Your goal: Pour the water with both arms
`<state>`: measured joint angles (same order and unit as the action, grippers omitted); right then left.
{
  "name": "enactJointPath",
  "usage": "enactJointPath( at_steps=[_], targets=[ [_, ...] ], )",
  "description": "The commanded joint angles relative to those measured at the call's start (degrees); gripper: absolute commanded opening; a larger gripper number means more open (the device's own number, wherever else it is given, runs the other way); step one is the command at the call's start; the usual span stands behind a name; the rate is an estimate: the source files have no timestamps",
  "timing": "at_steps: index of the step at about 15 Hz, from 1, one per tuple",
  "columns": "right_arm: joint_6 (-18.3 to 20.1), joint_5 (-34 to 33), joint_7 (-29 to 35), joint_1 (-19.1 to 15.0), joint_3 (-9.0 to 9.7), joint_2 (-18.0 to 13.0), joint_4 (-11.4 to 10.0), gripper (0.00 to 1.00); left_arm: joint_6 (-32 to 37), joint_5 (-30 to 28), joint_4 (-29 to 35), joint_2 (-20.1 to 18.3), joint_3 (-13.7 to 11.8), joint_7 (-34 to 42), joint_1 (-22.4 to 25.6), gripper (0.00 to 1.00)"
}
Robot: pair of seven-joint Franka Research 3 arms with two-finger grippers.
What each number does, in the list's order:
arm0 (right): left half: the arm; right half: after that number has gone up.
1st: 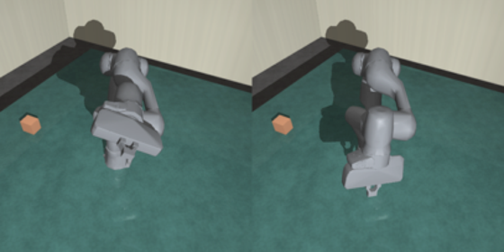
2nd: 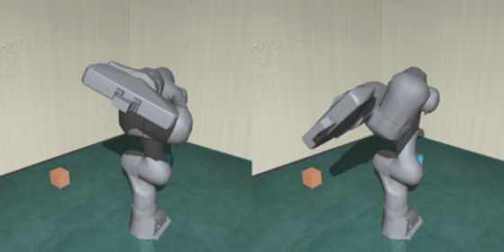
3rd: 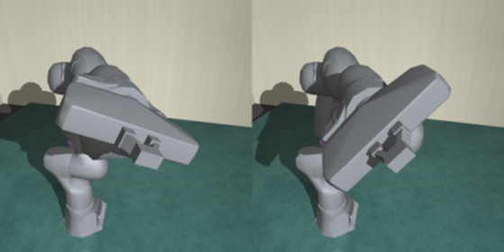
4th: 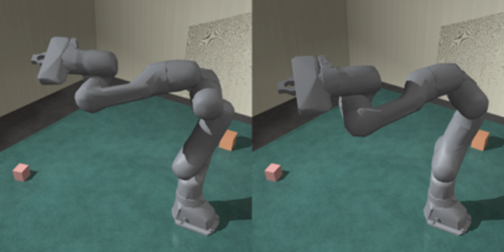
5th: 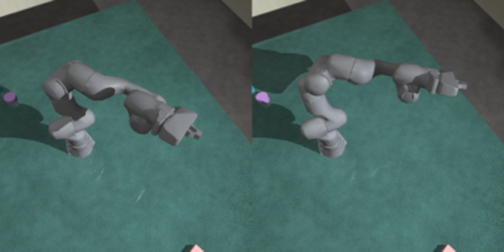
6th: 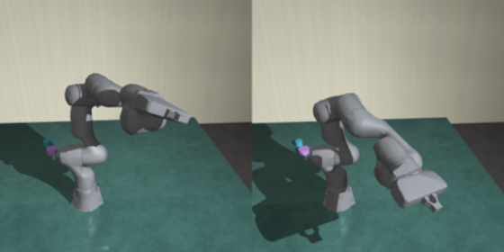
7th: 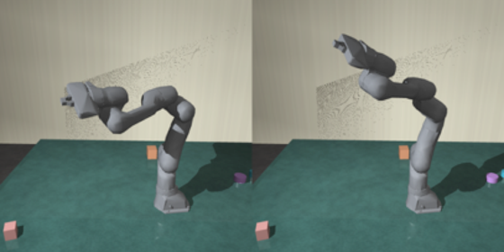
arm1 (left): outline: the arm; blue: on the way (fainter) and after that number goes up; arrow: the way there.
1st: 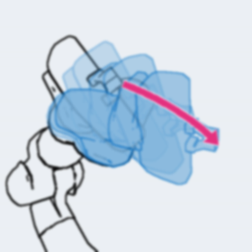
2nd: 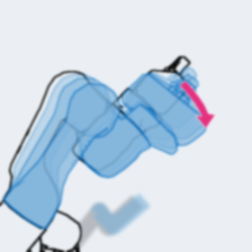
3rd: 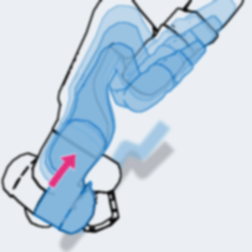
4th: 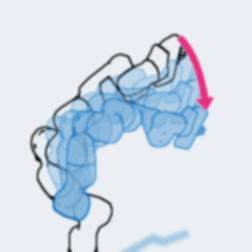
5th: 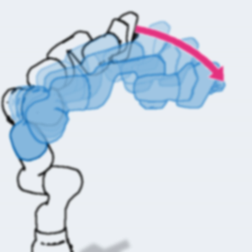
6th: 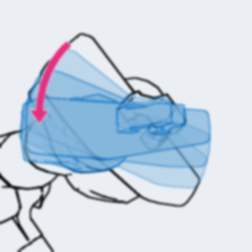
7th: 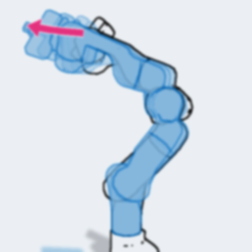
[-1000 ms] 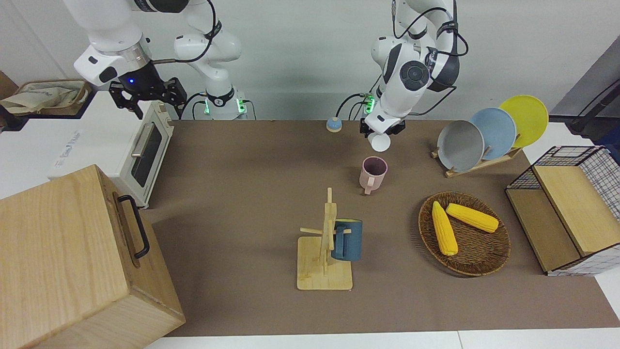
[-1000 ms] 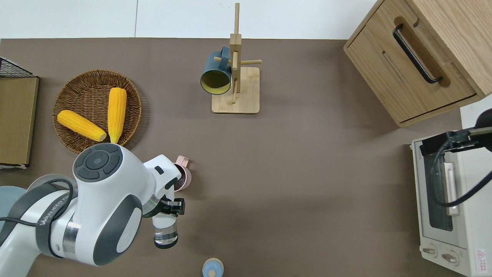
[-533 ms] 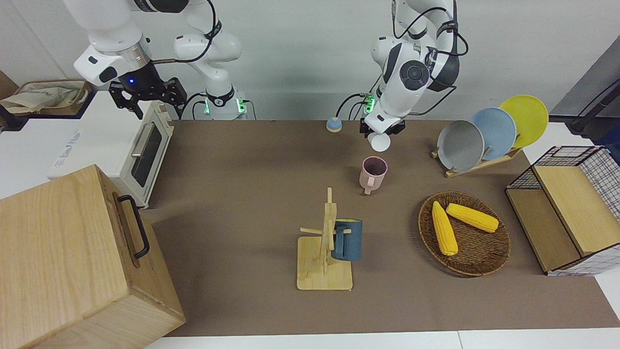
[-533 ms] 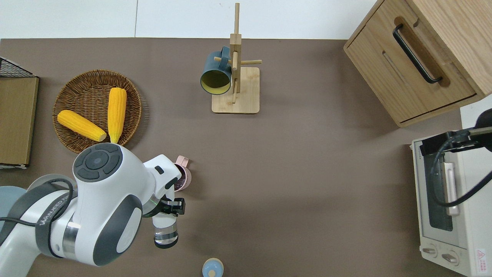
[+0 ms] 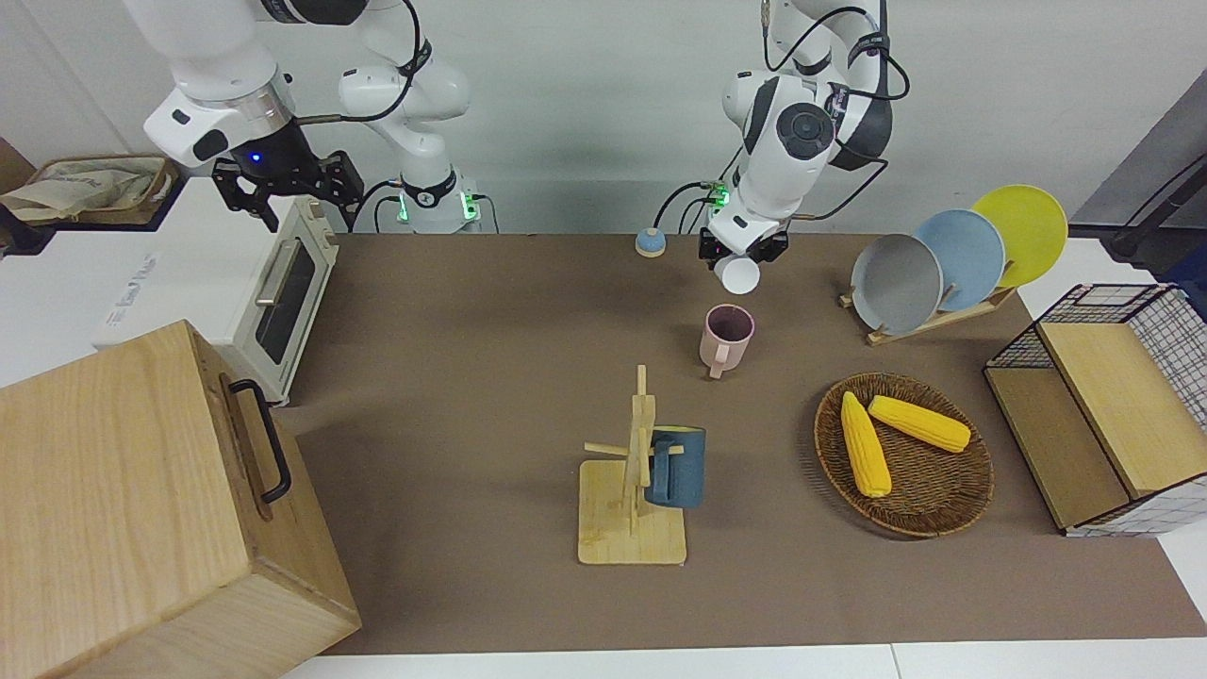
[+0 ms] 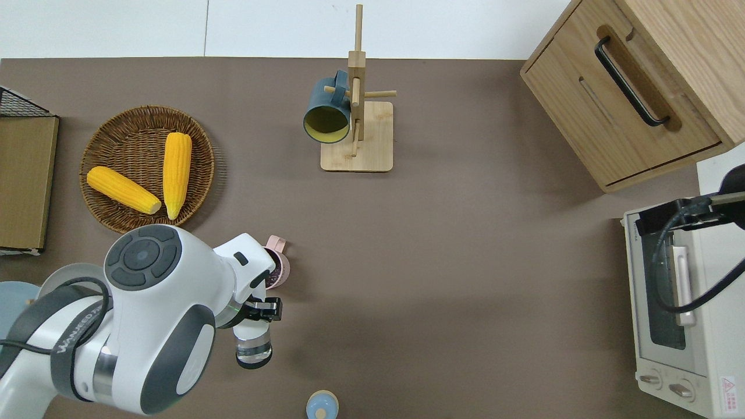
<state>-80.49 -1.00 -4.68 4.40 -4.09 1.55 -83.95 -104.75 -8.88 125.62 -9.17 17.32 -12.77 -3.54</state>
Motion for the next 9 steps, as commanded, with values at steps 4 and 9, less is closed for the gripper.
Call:
enactJointPath(
  at_steps=[4, 9],
  targets=[
    [0.1, 1.1, -0.9, -0.1, -0.04, -0.7, -0.7, 0.992, -14.7, 1.1, 13.8, -11.2, 0.6, 0.1, -2.4, 0.0],
    [0.1, 1.1, -0.9, -0.2, -0.05, -0.7, -0.7, 0.992, -21.6, 0.9, 19.3, -13.7, 1.5, 1.6, -2.3, 0.0]
  ],
)
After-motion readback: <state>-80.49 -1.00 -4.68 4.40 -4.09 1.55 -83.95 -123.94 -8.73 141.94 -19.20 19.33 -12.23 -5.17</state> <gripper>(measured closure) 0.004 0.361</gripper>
